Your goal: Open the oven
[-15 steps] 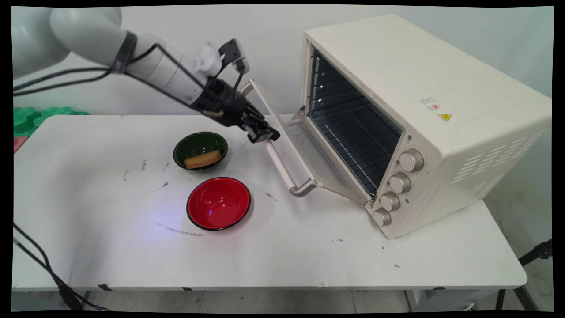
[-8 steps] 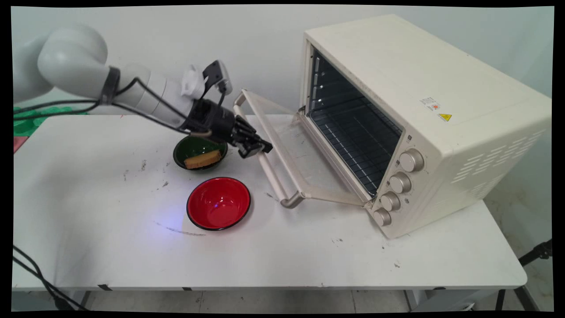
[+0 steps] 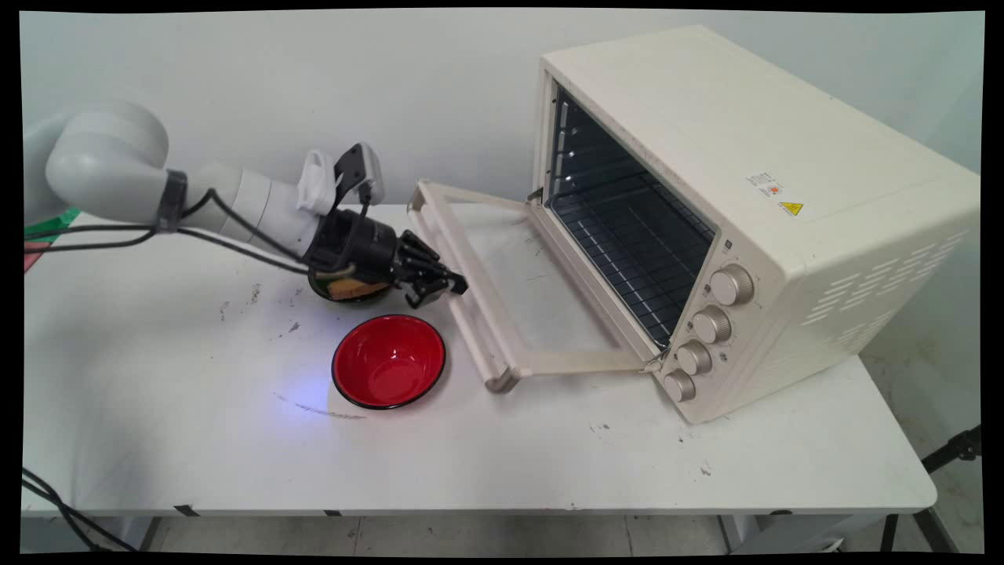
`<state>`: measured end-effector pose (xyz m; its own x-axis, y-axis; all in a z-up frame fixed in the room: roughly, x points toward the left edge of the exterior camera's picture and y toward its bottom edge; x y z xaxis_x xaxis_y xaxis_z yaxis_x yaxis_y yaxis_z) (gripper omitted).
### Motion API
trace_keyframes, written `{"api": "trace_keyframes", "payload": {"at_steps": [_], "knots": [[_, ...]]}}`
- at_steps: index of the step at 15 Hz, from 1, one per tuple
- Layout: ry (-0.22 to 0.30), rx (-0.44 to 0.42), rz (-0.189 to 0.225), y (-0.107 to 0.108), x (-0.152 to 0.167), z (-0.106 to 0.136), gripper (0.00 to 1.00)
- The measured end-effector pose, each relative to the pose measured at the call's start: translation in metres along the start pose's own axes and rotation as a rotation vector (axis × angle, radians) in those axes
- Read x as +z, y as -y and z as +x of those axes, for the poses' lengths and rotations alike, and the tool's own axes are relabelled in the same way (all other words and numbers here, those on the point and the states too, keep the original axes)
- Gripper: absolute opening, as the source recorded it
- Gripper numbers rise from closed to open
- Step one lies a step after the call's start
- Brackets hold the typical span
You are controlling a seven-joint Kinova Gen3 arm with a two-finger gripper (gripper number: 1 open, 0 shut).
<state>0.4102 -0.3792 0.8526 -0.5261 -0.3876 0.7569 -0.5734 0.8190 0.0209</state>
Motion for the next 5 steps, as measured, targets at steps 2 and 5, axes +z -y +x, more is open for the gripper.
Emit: {"api": "trace_keyframes", "payload": {"at_steps": [2, 5], "knots": [[-0.007, 0.003, -0.001, -0.001, -0.002, -0.011, 0.0], [-0.019, 0.012, 0.0, -0.001, -0.011, -0.019, 0.0]]}}
